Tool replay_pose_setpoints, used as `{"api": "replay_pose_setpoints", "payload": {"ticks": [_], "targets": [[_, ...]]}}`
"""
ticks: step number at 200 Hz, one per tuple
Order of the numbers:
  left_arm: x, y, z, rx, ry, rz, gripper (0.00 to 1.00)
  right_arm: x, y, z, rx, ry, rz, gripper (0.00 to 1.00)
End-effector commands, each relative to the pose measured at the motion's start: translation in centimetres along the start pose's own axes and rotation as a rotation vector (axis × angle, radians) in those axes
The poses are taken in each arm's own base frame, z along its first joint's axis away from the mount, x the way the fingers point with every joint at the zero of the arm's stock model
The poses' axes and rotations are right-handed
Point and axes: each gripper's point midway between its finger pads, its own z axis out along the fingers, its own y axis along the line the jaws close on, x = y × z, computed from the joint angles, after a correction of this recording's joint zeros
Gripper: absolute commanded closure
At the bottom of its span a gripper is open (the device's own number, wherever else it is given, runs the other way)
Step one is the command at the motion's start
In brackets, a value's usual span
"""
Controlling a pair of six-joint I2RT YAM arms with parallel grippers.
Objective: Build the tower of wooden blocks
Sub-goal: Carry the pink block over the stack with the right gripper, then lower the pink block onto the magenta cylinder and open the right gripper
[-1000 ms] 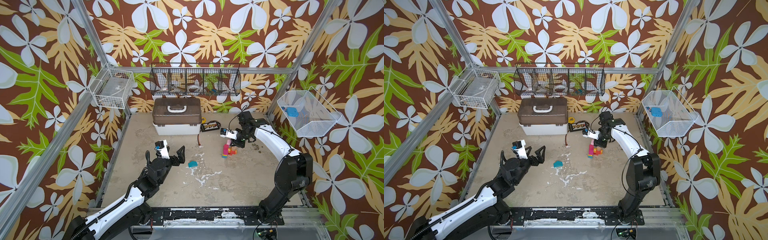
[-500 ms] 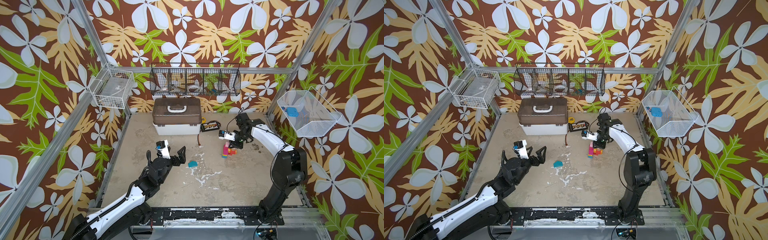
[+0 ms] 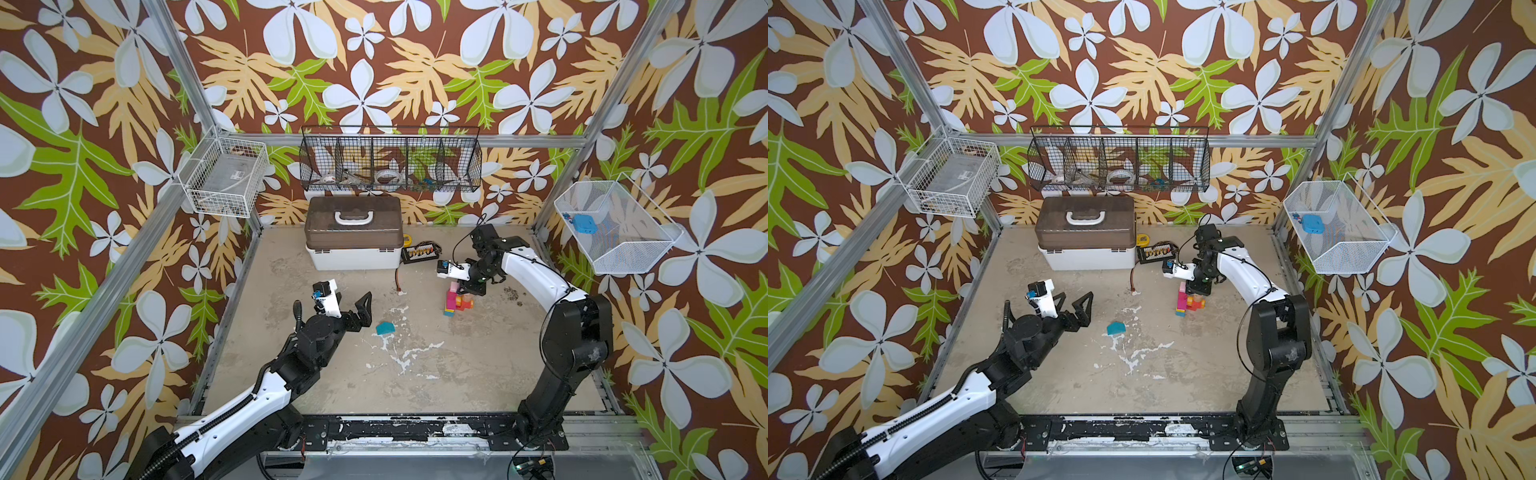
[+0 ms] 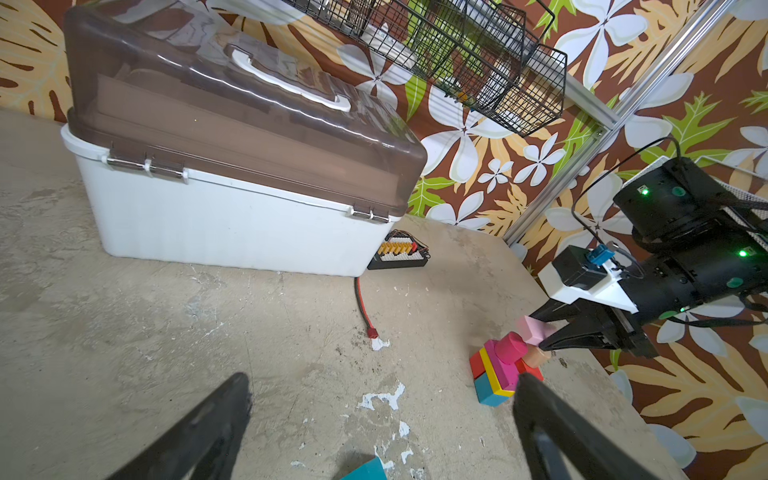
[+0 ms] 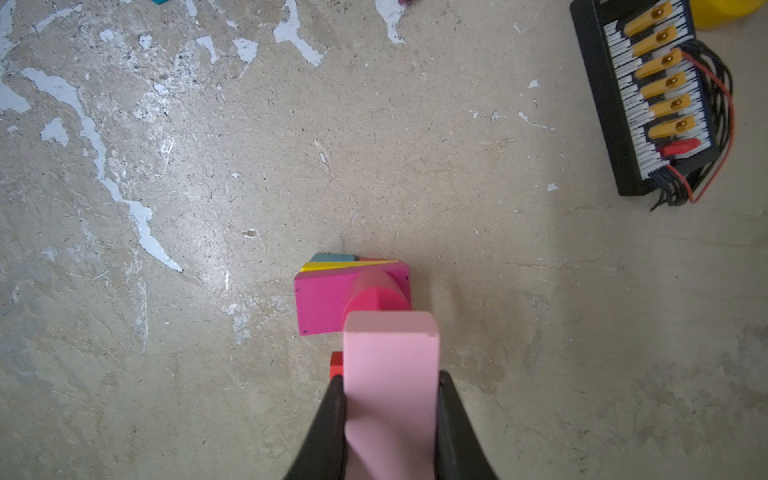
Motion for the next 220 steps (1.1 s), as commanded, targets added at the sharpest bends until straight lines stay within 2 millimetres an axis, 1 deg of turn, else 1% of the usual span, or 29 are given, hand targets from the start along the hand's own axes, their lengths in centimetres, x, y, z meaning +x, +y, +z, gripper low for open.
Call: {"api": "replay_pose_setpoints", "payload": {"ticks": [1, 57, 89, 132, 198, 220], "targets": [[-0.7, -0.5, 0.1, 0.018, -0.021, -0.006, 0.0, 0.0, 0.1, -0.3, 0.008, -0.01, -0.03, 1.0], [-0.7, -0.5, 0.1, 0.018, -0.02, -0.005, 0.0, 0.7, 0.8, 0.8, -0.022, 0.008, -0.035, 1.0], [-0.7, -0.5, 0.1, 0.018, -0.021, -0.006, 0.0, 0.6, 0.3, 0.6, -0.007, 0.001, -0.025, 0.99], [-0.6, -0.6, 0.1, 0.02, -0.019, -0.005, 0.0, 0.6, 0.1, 0.8, -0.012, -0.006, -0.013, 0.97], [-0.6, -0.5, 0.2, 0.018, -0.017, -0.005, 0.0, 0.6, -0.1, 1.0, -0.011, -0.007, -0.006, 0.9], [-0.6, -0.6, 0.2, 0.019, -0.018, -0.005, 0.0, 0.7, -0.2, 0.9, -0.006, -0.007, -0.003, 0.86]]}}
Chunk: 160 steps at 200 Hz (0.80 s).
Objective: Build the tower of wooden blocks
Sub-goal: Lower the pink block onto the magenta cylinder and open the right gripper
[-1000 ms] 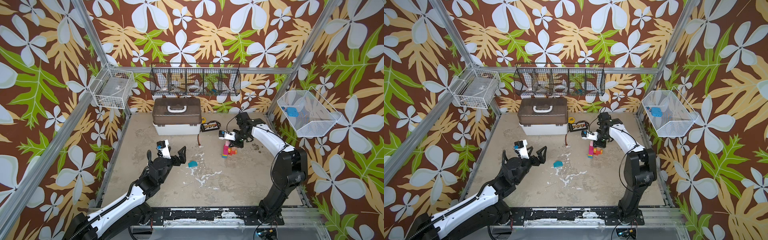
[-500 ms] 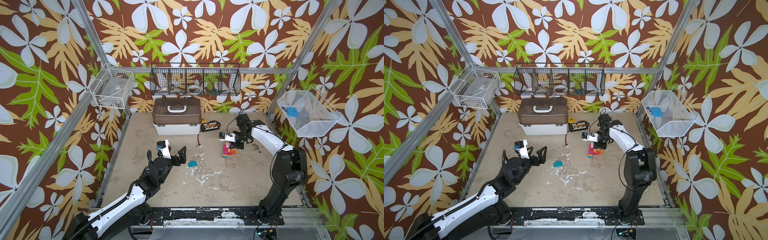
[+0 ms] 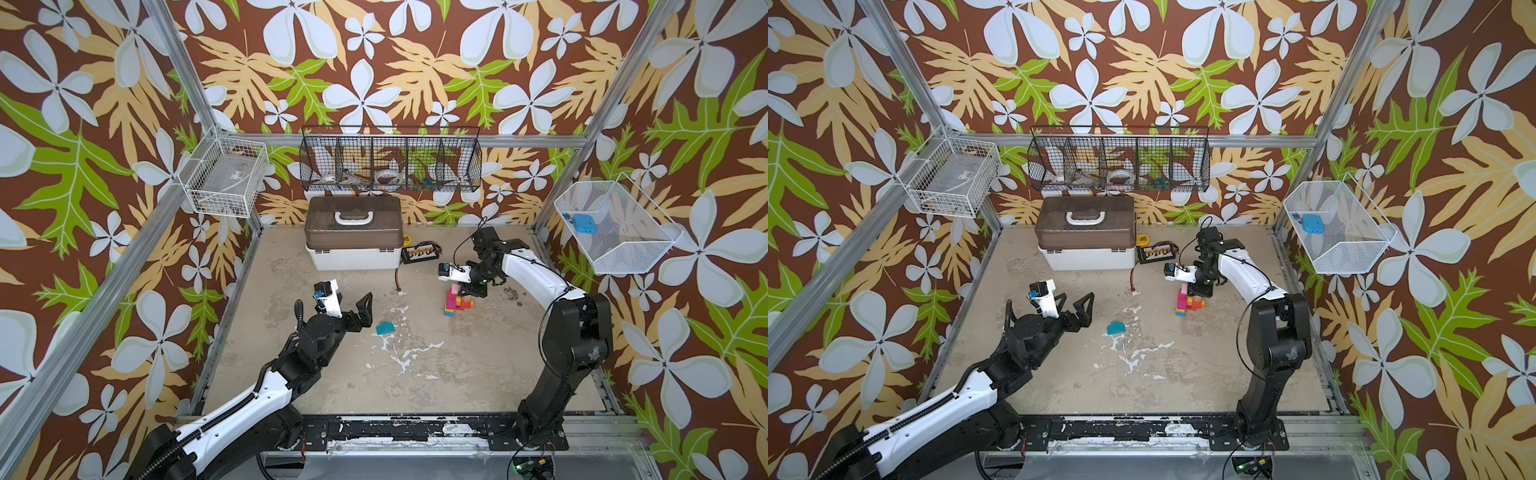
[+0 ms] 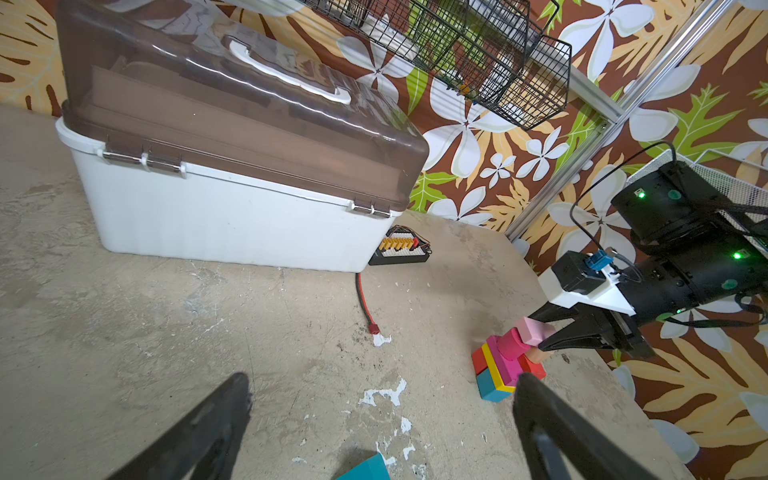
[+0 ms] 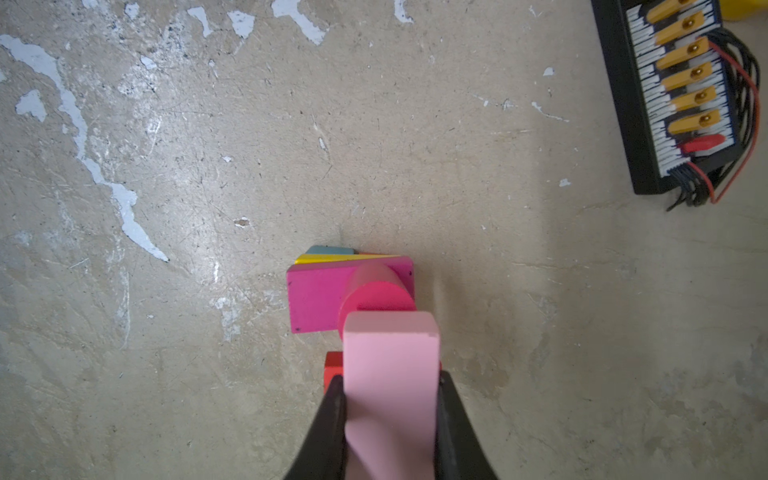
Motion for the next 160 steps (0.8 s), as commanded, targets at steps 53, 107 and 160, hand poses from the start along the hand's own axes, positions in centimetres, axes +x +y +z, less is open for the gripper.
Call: {"api": "replay_pose_setpoints", "payload": {"ticks": [53, 107, 160], "targets": [[-0.89, -0.62, 0.01, 0.022, -0.027, -0.008, 0.0, 0.03, -0.26, -0.14, 0.017, 0.0, 0.015, 0.78], [-0.88, -0.62, 0.03, 0.022, -0.026, -0.008, 0.0, 0.1, -0.31, -0.18, 0.022, 0.003, 0.021, 0.72], [-0.88, -0.62, 0.03, 0.021, -0.026, -0.008, 0.0, 0.06, -0.25, -0.11, 0.02, -0.001, 0.024, 0.64]]}}
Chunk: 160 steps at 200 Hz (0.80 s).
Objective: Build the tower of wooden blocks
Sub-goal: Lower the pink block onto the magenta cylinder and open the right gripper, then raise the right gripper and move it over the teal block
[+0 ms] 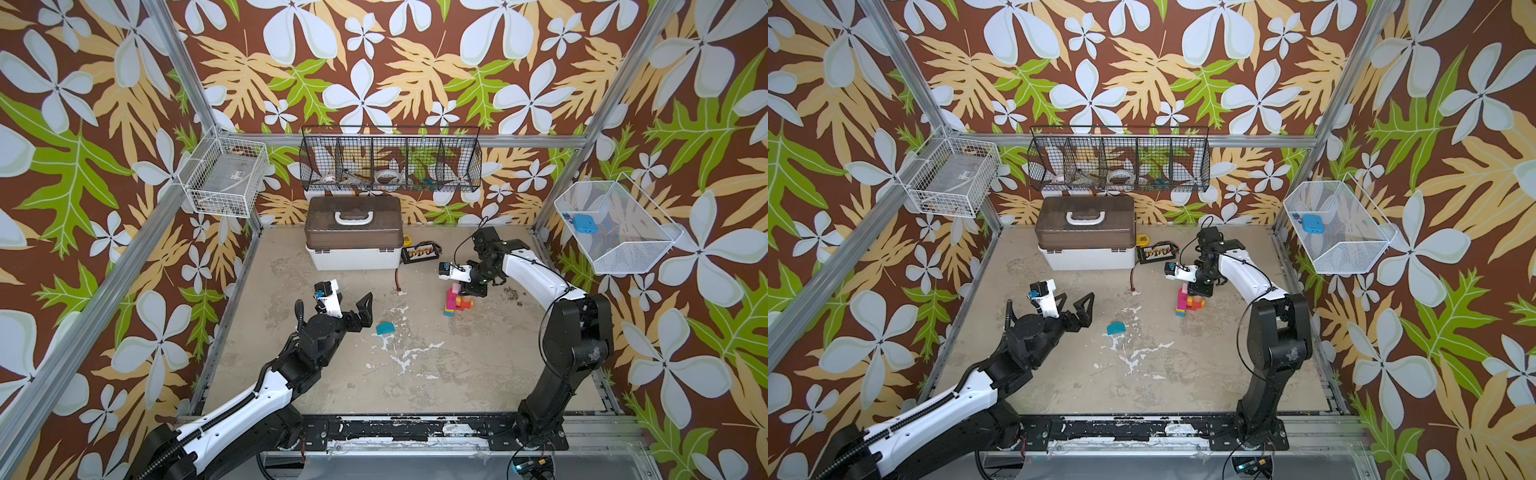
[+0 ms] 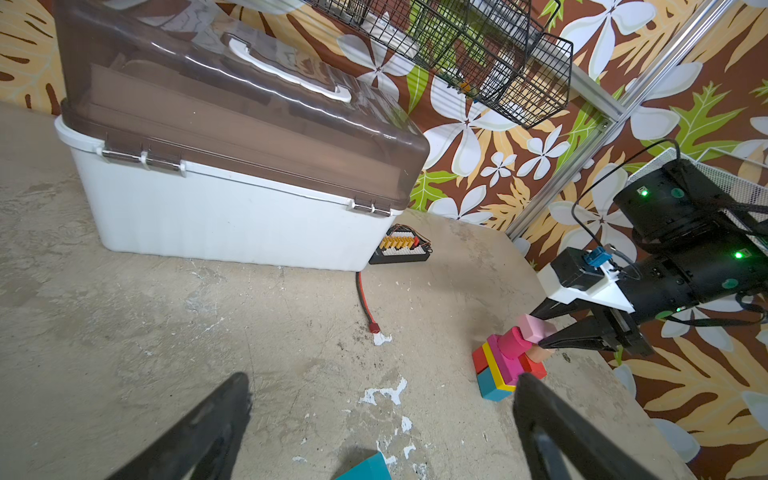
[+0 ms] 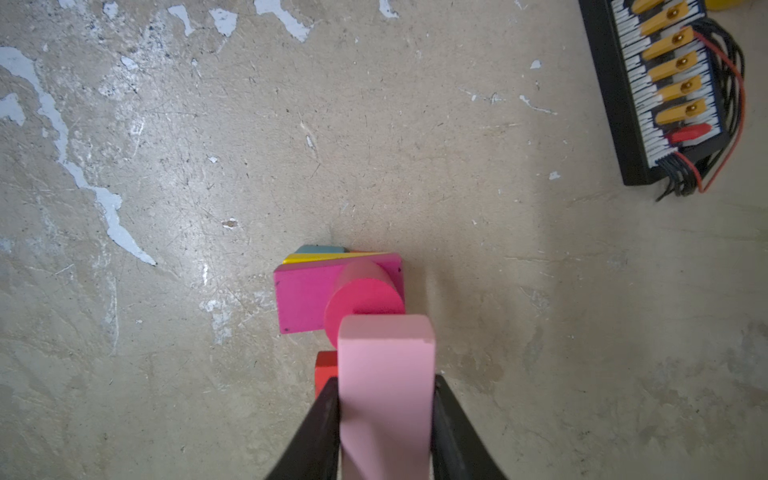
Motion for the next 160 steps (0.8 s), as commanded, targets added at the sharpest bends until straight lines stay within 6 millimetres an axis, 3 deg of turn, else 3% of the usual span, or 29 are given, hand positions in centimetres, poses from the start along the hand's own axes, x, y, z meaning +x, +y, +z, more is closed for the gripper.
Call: {"api": "replay_pose_setpoints", "payload": {"ticks": [1, 17, 34, 70, 89, 99, 123, 160], "targets": [[-0.9, -0.6, 0.0, 0.021, -0.028, -0.009, 0.0, -0.1, 0.1, -0.2, 0.001, -0.005, 0.007, 0.64], [-0.9, -0.6, 0.0, 0.021, -0.028, -0.008, 0.0, -0.1, 0.1, -0.1, 0.001, -0.005, 0.01, 0.61], [-0.9, -0.6, 0.1, 0.021, -0.027, -0.008, 0.0, -0.2, 0.1, -0.1, -0.003, -0.008, 0.01, 0.49], [-0.8, -0.7, 0.1, 0.022, -0.022, -0.007, 0.0, -0.4, -0.2, -0.4, 0.007, -0.011, 0.003, 0.5], [-0.8, -0.7, 0.1, 0.023, -0.023, -0.007, 0.0, -1.7, -1.5, -1.9, 0.053, -0.051, 0.009, 0.51], [-0.8, -0.6, 0.1, 0.019, -0.023, -0.007, 0.0, -3.2, -2.9, -3.8, 0.106, -0.102, 0.016, 0.51], [-1.0, -0.4, 0.1, 0.006, -0.031, -0.012, 0.0, -7.8, -5.5, -10.6, 0.257, -0.297, 0.013, 0.52], [-2.3, 1.5, -1.2, -0.085, -0.097, -0.031, 0.0, -13.5, -3.1, -20.3, 0.392, -0.668, -0.064, 0.51]]}}
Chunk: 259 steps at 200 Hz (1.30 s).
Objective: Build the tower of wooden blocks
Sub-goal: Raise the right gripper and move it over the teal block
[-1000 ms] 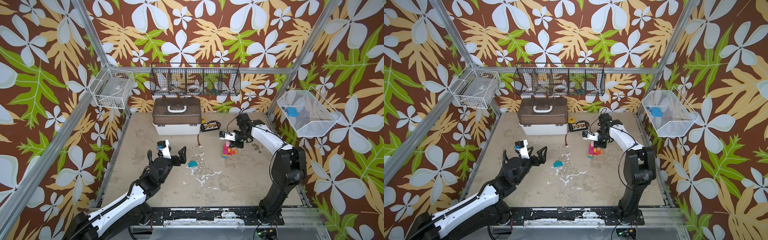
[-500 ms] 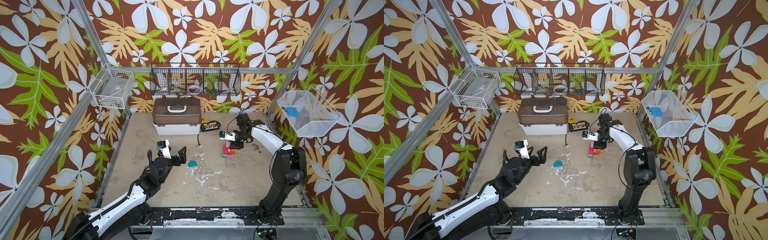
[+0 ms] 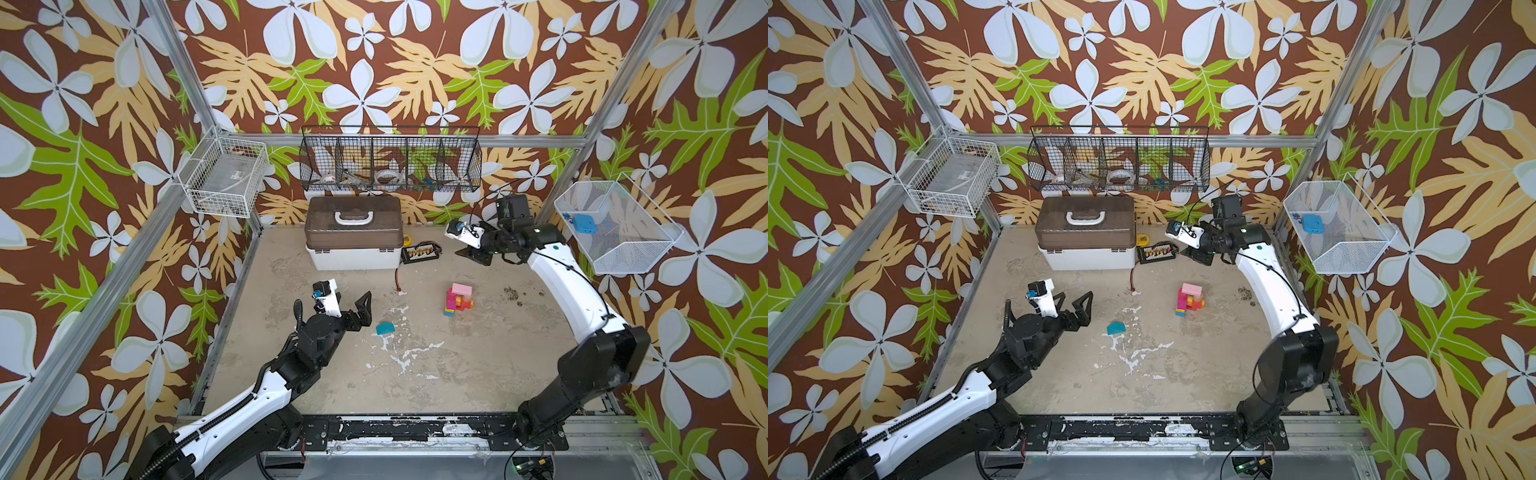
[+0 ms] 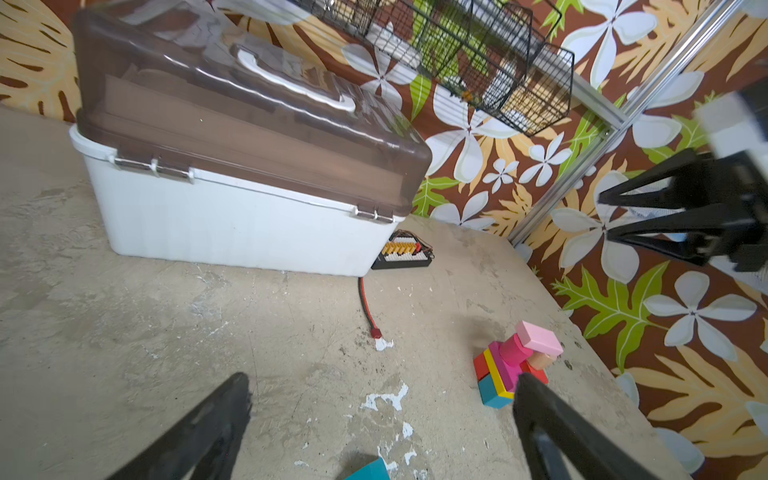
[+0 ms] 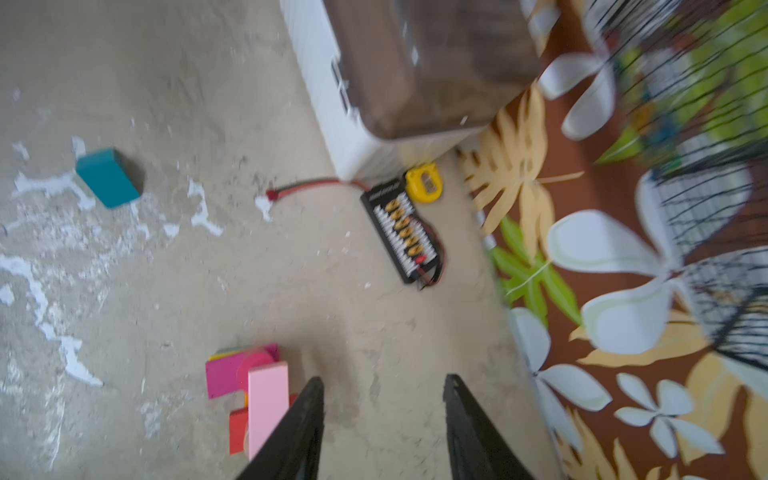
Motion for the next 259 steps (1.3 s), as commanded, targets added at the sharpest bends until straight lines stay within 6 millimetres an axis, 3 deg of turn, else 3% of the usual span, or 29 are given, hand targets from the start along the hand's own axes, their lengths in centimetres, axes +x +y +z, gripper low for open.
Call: {"api": "replay_pose_setpoints", "payload": {"ticks": [1, 20, 36, 54, 75, 98, 144, 168, 184, 230, 259], "targets": [[-1.3, 1.3, -0.7, -0.066, -0.065, -0.02, 0.0, -5.8, 0.0, -3.2, 0.03, -0.271, 0.018, 0.51], [-1.5, 2.4, -1.3, -0.102, -0.1, -0.03, 0.0, -7.8, 2.0, -4.6, 0.009, -0.35, -0.003, 0.5], [-1.6, 4.3, -1.5, -0.18, -0.115, -0.048, 0.0, -9.0, 4.4, -4.2, -0.024, -0.351, -0.053, 0.48], [-1.4, 7.1, -1.1, -0.249, -0.096, -0.105, 0.0, -9.9, 7.3, -2.3, -0.066, -0.274, -0.125, 0.47], [-0.9, 10.0, -0.8, -0.291, -0.071, -0.189, 0.0, -9.6, 10.9, 1.1, -0.138, -0.157, -0.191, 0.44], [-0.9, 11.4, -1.0, -0.323, -0.065, -0.222, 0.0, -9.2, 12.7, 4.3, -0.197, -0.087, -0.155, 0.44], [-1.6, 11.0, -1.4, -0.289, -0.1, -0.242, 0.0, -7.2, 18.8, 11.0, -0.333, 0.084, -0.149, 0.39], [-1.8, 10.7, -1.5, -0.272, -0.107, -0.242, 0.0, -6.8, 22.5, 13.6, -0.445, 0.133, -0.153, 0.4], [-2.0, 10.7, -1.6, -0.277, -0.109, -0.237, 0.0, -5.3, 24.7, 15.0, -0.538, 0.188, -0.151, 0.4], [-2.3, 10.3, -1.9, -0.253, -0.126, -0.238, 0.0, -1.7, 27.1, 16.9, -0.634, 0.278, -0.23, 0.4], [-2.4, 10.0, -1.8, -0.234, -0.126, -0.242, 0.0, 0.2, 27.6, 18.7, -0.647, 0.351, -0.25, 0.41]]}}
